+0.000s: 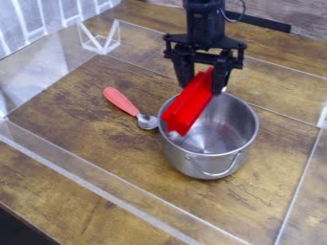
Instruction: Remove the red object from the silver pot and put it on the table
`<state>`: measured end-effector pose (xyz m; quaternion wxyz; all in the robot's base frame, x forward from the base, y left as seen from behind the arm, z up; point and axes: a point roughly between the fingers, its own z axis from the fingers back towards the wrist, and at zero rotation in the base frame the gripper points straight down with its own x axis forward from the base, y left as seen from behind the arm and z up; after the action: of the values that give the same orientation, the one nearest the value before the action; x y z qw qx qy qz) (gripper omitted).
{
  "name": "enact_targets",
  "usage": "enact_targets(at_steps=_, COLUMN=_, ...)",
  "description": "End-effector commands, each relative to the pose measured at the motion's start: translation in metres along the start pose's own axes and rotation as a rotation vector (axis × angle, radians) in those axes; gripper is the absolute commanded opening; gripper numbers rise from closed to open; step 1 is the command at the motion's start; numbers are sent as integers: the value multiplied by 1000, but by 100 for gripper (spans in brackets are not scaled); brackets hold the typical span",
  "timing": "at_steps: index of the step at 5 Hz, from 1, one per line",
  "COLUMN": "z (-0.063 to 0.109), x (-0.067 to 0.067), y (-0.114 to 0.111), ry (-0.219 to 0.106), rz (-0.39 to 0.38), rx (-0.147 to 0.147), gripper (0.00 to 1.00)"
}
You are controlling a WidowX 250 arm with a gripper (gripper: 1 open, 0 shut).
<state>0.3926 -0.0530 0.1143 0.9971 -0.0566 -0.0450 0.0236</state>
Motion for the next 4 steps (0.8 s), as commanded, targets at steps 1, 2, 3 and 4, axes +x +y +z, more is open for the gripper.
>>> enact_targets(at_steps=1, z=60, x=3, y=6, ry=-144, rz=-2, rx=-26, gripper=0)
enact_targets(at_steps=2, z=66, x=-3, y=14, ry=-166, rz=-1, rx=-33, gripper=0)
enact_targets(at_steps=3, z=66, x=-12, y=25, ry=-179, rz=-1, rx=-29, gripper=0)
enact_targets(at_steps=4, z=63, x=-21, y=33, ry=-187, rz=-1, rx=-23, gripper=0)
